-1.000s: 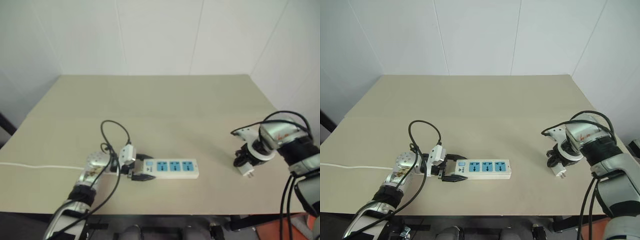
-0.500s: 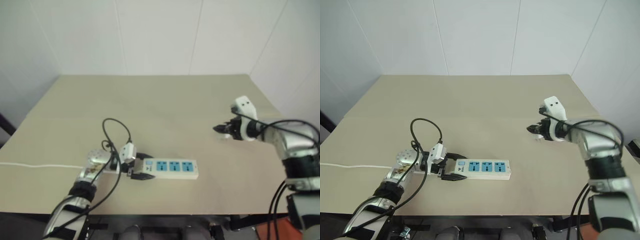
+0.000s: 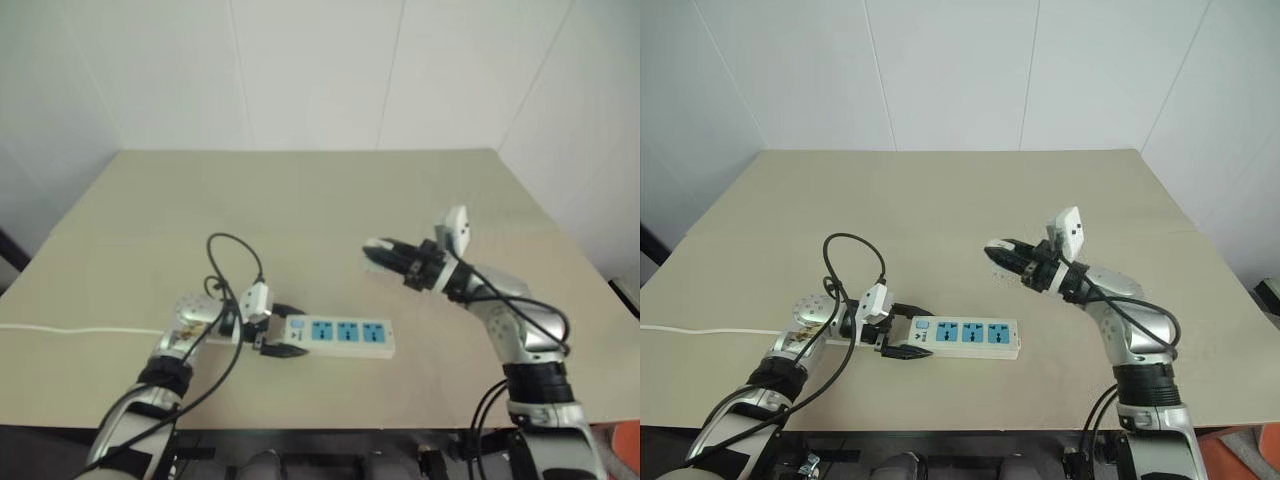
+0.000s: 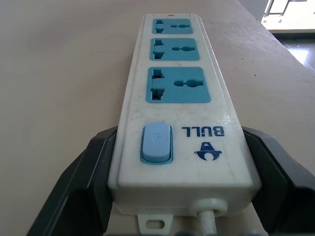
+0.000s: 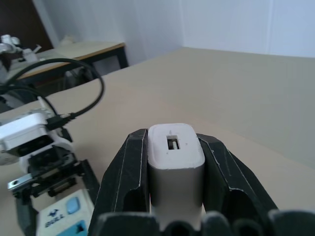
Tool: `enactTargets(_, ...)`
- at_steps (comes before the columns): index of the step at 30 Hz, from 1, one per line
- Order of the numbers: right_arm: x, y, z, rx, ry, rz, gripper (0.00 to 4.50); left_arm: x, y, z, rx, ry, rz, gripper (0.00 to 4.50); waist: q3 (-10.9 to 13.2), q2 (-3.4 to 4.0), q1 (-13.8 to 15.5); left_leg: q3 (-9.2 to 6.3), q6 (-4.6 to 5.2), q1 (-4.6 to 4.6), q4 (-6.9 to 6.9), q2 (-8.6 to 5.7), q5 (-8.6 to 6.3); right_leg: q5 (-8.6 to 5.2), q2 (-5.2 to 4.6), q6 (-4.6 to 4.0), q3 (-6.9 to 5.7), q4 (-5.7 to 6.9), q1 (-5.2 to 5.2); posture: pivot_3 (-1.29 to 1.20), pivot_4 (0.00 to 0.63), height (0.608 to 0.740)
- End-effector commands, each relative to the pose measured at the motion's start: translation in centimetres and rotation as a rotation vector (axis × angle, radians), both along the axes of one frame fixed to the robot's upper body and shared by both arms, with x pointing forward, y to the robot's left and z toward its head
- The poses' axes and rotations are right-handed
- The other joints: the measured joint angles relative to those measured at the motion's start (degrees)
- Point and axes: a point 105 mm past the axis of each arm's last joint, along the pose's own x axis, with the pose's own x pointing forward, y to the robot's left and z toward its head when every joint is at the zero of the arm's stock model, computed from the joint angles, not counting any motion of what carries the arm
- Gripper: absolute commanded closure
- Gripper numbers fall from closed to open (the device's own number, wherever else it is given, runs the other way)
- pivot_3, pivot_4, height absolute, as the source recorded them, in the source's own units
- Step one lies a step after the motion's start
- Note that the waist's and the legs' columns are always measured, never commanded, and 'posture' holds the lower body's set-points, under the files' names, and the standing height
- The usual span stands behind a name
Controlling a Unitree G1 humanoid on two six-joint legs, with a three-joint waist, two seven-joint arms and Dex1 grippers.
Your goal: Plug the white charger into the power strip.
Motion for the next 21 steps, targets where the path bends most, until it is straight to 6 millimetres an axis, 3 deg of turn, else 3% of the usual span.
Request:
enactTargets(1,-1.2,1.5,0.6,0.022,-0.088,0.084,3.34,-0.4,0.8,-1.3,0.083,0.046,-0.002,1.23,0.00,0.00,0.01,0.00,0.00,0.00,-0.01,0.01,0.00,0.00,0.02,0.00,0.00,0.00,0.00,0.00,0.150,0.740)
enactTargets(11,-2.1,4.8,-3.1,-0.046,-0.152,0.223,3.34,-0.6,0.8,-1.2,0.086,0.047,-0.010,1.23,0.00,-0.01,-0.08,-0.01,0.00,0.01,-0.02,0.11,0.00,-0.01,0.13,-0.01,0.00,-0.01,-0.02,0.00,0.150,0.740)
enactTargets(21,-3.0,6.1,-3.8,-0.030,-0.154,0.298,3.34,-0.8,0.4,-1.5,0.062,0.053,0.027,1.23,0.00,-0.01,-0.03,-0.01,-0.01,0.02,-0.03,0.13,0.00,0.02,0.15,-0.07,0.00,0.00,-0.02,0.00,0.150,0.740)
